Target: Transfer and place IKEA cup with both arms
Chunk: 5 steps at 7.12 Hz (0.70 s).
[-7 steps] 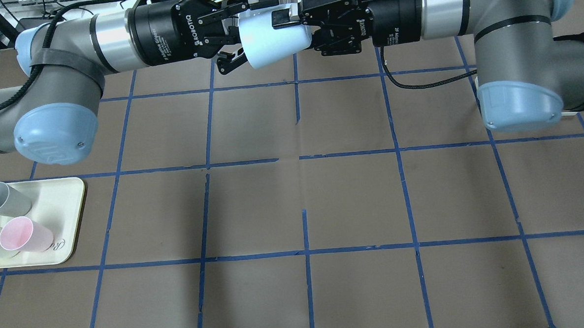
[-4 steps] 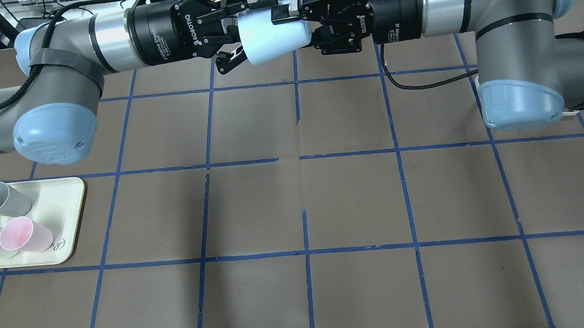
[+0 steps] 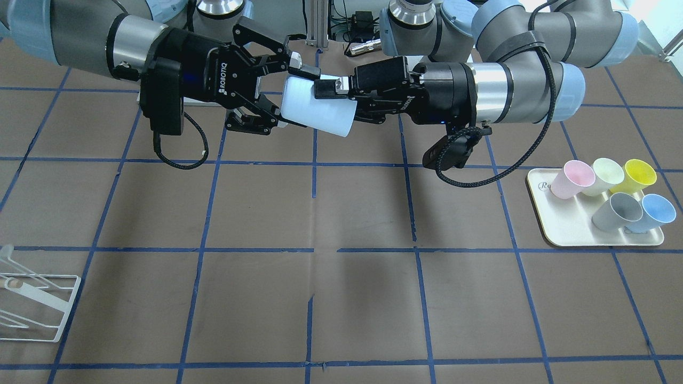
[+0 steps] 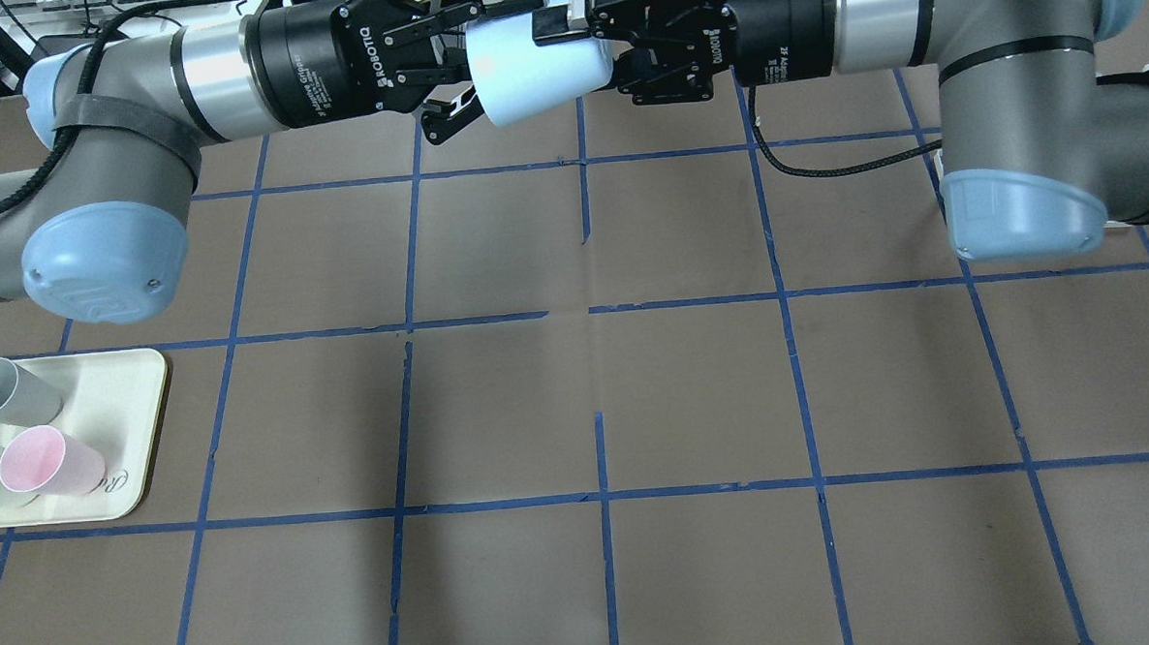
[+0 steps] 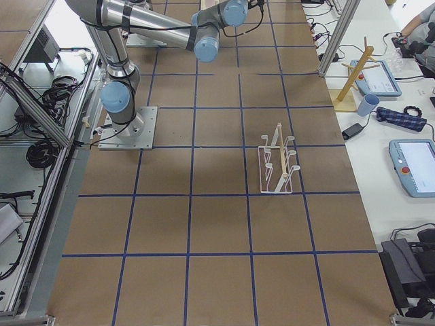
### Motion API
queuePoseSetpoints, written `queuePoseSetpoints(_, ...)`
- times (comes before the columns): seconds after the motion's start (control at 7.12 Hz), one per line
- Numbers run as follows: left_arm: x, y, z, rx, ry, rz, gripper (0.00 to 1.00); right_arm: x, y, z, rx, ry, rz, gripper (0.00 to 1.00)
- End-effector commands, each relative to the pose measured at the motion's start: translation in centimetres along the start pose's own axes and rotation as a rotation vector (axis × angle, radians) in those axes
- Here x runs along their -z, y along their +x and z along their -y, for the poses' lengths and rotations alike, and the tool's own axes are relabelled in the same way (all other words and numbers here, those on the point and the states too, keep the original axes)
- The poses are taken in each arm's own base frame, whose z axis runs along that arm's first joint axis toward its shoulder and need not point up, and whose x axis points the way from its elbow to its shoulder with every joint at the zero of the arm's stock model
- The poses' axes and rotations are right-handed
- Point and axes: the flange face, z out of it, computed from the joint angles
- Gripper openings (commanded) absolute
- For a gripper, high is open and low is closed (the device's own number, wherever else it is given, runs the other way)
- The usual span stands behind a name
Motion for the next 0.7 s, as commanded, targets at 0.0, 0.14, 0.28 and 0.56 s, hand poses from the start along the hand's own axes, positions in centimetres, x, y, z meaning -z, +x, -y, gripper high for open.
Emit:
queuePoseSetpoints(0.0,0.05,0.03,-0.03,-0.001,0.001,0.0,0.39,-0.07,0.42,-0.79,-0.013,-0.003,0.0,0.74)
queuePoseSetpoints(0.14,-0.03,0.02,-0.06,-0.001,0.0,0.0,0.39,-0.18,1.0,-1.6,-0.018,-0.004,0.002,1.0)
queuePoseSetpoints(0.28,-0.02,-0.07,-0.05,-0.001,0.0,0.002,0.38,-0.07,0.89,-1.65,-0.024,-0.001,0.001,1.0)
queuePoseSetpoints(0.56,-0.02,-0.06,-0.05,0.001,0.0,0.0,0.38,0.06,0.3,-1.63,-0.042,0.004,0.0,1.0)
